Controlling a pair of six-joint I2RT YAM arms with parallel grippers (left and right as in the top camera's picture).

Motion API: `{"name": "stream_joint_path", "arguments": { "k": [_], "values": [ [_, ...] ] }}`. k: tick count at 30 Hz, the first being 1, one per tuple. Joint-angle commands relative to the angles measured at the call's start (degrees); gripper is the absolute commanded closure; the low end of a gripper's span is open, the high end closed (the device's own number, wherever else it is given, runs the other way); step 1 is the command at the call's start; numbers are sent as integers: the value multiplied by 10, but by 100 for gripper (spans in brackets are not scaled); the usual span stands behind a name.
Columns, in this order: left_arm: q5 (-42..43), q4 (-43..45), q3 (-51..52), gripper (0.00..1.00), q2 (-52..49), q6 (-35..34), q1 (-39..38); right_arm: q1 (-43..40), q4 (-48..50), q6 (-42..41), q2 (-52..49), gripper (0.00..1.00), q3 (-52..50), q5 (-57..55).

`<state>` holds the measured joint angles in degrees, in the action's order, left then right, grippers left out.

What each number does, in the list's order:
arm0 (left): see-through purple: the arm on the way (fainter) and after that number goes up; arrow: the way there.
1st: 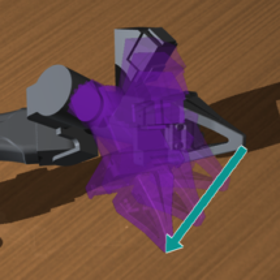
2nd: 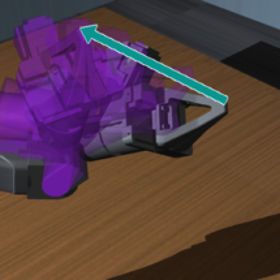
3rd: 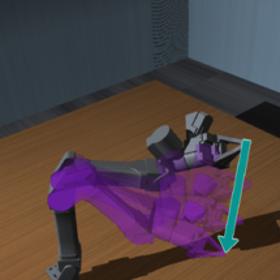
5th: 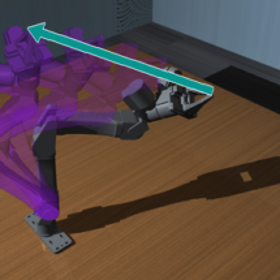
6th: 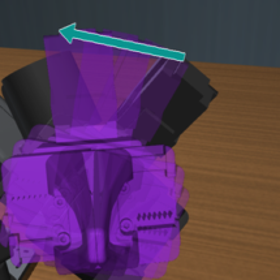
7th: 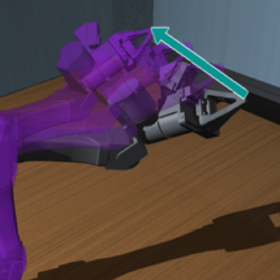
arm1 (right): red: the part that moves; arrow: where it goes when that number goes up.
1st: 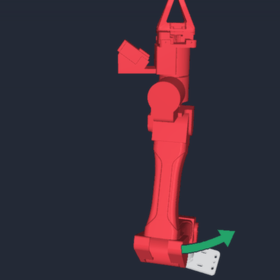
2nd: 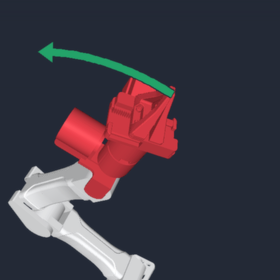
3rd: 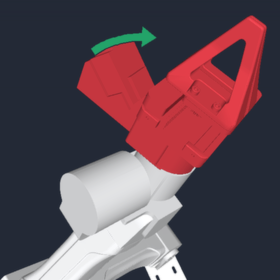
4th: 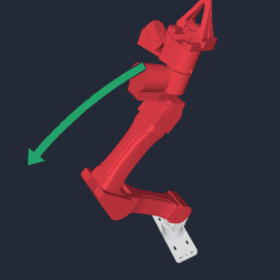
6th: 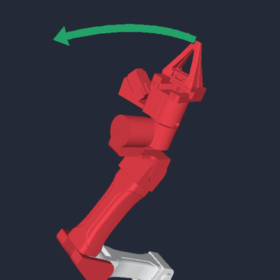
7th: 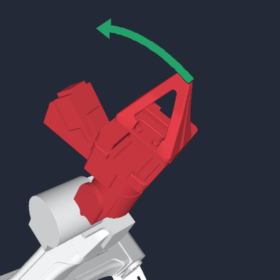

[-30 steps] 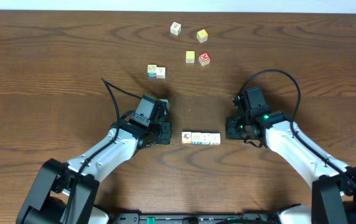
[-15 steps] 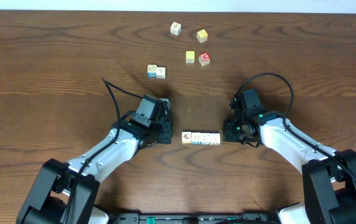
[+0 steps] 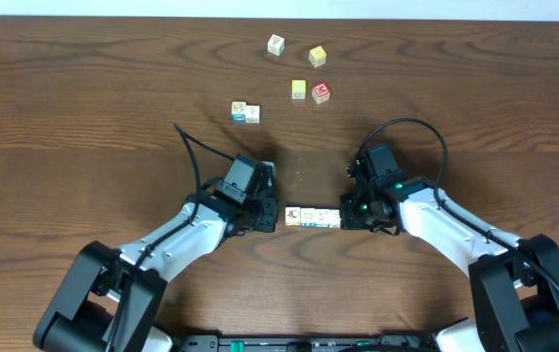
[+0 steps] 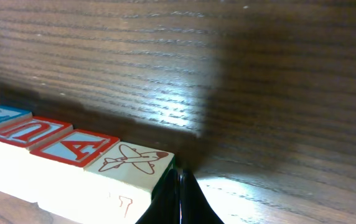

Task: Lift 4 blocks
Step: 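Lower both grippers to opposite ends of the block row, then press both grippers inward against the row's two end blocks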

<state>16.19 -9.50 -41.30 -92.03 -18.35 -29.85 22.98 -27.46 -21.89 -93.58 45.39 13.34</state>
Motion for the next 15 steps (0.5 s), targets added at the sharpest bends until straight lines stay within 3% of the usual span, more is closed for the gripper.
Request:
{"name": "stream_joint_path", "arguments": {
  "k": [1, 15],
  "values": [
    [11, 8, -10, 93, -5, -11, -1, 7, 1, -4, -3, 99, -3, 4],
    [11, 24, -10, 93, -5, -74, -23, 7, 9, -4, -3, 99, -3, 4]
  ]
}}
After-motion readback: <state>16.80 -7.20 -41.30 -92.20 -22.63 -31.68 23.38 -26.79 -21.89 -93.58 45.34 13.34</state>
